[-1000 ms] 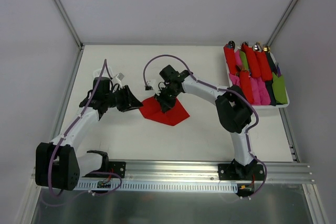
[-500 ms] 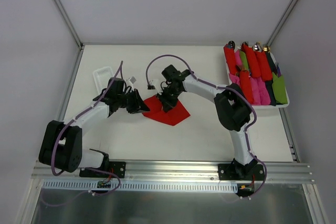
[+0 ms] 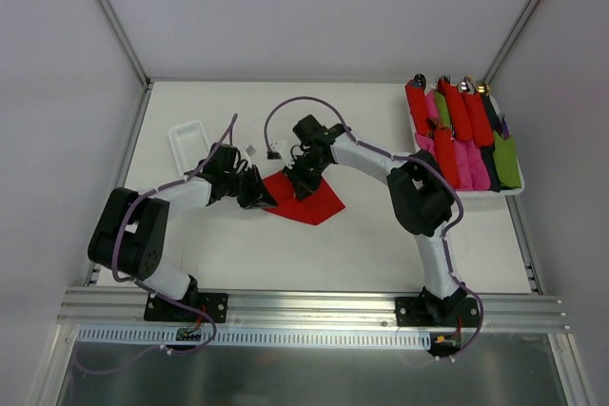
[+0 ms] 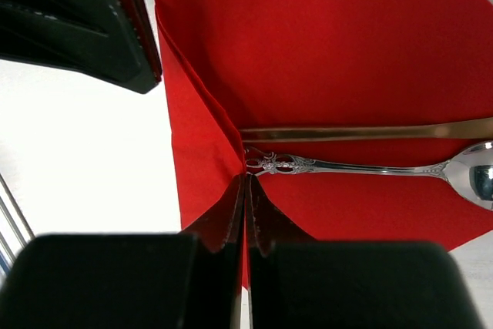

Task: Place the utensils on the paper napkin and roll it up

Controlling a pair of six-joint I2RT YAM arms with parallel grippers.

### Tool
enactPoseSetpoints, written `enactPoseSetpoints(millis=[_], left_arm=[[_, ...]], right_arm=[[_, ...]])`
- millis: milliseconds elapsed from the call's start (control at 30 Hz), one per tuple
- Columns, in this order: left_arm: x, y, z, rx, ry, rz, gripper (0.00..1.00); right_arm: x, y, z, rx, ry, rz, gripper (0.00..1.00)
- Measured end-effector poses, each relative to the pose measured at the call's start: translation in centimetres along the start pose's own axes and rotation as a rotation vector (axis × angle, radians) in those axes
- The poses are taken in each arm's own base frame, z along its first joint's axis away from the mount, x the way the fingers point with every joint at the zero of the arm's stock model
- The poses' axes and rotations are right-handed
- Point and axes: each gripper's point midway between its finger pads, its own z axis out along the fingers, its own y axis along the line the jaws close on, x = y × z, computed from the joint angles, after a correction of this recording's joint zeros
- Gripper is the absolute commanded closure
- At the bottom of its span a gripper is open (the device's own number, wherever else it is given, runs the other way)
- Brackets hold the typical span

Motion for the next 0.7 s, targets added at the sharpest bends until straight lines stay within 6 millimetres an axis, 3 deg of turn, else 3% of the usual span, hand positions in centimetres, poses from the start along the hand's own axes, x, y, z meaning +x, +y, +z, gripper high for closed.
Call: enactPoseSetpoints(millis=[500,700], left_arm=[[0.0,2.4,2.7,-0.059,0.058,-0.080,1.00],[-0.1,2.7,3.0,-0.072,0.055,-0.115,1.00]], right_arm=[[0.7,-0.7,1.0,-0.007,0.022,0.022,1.00],[0.6,-0.9,0.8,0.004,0.022,0.030,0.81]])
